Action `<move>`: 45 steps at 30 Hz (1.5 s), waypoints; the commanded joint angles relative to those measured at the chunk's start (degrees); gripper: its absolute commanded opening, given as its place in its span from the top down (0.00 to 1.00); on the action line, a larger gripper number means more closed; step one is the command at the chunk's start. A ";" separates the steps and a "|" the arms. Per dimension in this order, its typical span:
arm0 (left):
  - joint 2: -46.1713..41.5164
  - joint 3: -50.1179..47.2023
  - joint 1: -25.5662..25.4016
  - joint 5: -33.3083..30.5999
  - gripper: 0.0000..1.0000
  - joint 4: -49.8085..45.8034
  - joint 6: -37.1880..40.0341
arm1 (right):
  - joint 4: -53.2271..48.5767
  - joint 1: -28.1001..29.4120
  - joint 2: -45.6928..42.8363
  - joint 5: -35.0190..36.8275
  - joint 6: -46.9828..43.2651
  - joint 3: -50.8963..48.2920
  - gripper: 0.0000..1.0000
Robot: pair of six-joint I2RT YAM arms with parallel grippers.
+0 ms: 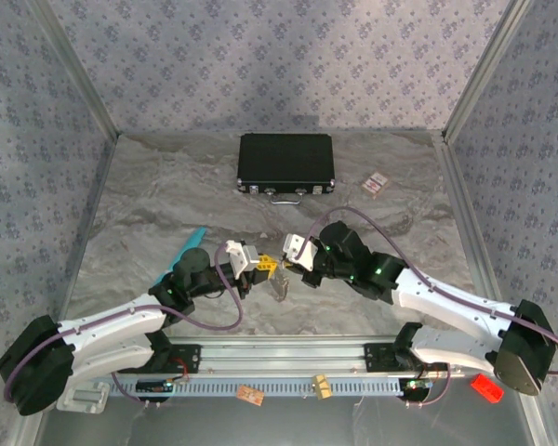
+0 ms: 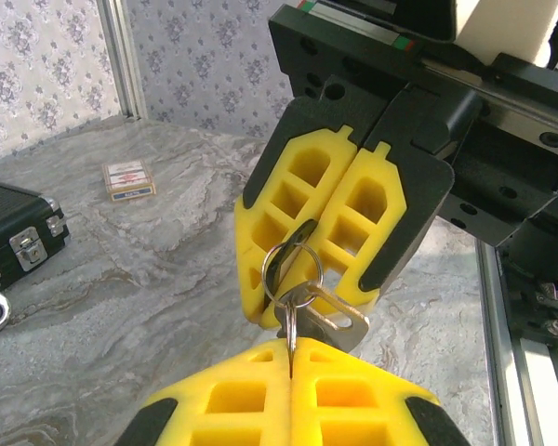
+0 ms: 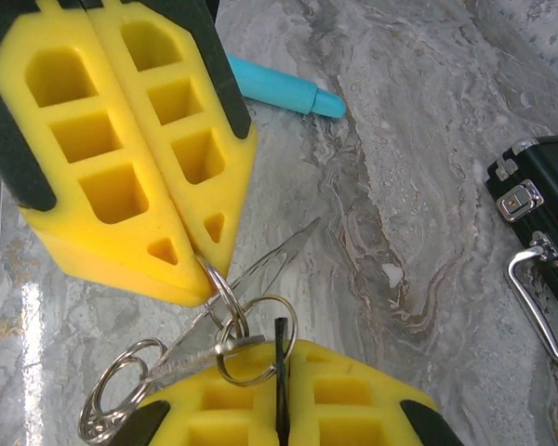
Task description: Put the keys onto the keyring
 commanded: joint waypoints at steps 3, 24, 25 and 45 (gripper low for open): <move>0.23 1.53 -0.31 0.22 1.00 -0.59 0.93 | -2.03 0.26 -1.07 2.53 -2.02 2.93 1.00; -0.92 0.96 -0.31 -2.32 0.75 -1.45 1.60 | -9.37 0.68 0.35 8.24 -4.62 8.54 1.00; -1.28 0.71 -0.24 -2.75 0.66 -1.26 1.59 | -9.08 0.68 -0.30 7.23 -4.45 9.22 1.00; -41.30 -4.90 9.31 -54.74 0.00 -31.33 -17.74 | 0.67 5.18 19.16 -0.52 -5.11 24.10 1.00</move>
